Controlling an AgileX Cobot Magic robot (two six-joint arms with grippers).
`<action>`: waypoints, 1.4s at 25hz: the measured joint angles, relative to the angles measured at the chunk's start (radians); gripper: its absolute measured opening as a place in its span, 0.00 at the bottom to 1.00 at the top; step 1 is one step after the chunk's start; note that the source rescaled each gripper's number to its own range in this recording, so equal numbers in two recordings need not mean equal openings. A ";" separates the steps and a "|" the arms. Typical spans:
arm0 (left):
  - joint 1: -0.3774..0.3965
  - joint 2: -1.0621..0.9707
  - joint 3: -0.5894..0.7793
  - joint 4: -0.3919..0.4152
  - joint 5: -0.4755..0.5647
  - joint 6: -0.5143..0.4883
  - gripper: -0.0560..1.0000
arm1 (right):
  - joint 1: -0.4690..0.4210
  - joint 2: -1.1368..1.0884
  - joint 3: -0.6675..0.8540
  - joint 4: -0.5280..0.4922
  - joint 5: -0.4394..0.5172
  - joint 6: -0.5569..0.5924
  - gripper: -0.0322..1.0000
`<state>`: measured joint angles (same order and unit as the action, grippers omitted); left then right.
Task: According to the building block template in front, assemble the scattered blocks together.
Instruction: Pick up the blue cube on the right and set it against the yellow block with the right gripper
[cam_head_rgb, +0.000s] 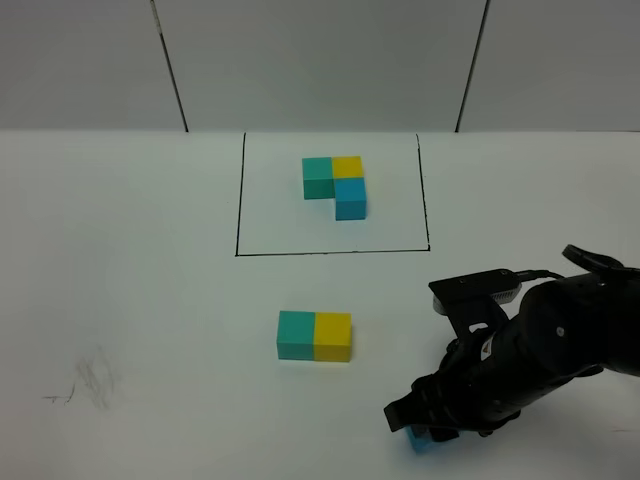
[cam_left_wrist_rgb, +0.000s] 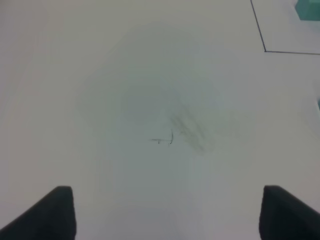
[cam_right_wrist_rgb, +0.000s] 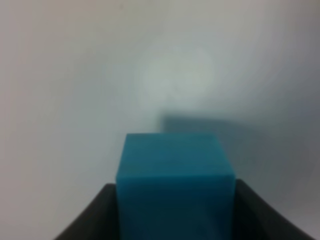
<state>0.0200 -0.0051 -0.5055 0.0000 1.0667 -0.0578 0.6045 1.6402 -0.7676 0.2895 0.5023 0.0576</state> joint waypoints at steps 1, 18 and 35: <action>0.000 0.000 0.000 0.000 0.000 0.000 0.65 | 0.009 0.000 0.000 -0.043 0.002 0.049 0.24; 0.000 0.000 0.000 0.000 0.000 0.000 0.65 | 0.278 0.011 -0.183 -0.442 0.219 0.834 0.24; 0.000 0.000 0.000 0.000 0.000 0.000 0.65 | 0.286 0.370 -0.580 -0.326 0.345 0.936 0.24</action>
<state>0.0200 -0.0051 -0.5055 0.0000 1.0667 -0.0578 0.8905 2.0097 -1.3471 -0.0361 0.8469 0.9932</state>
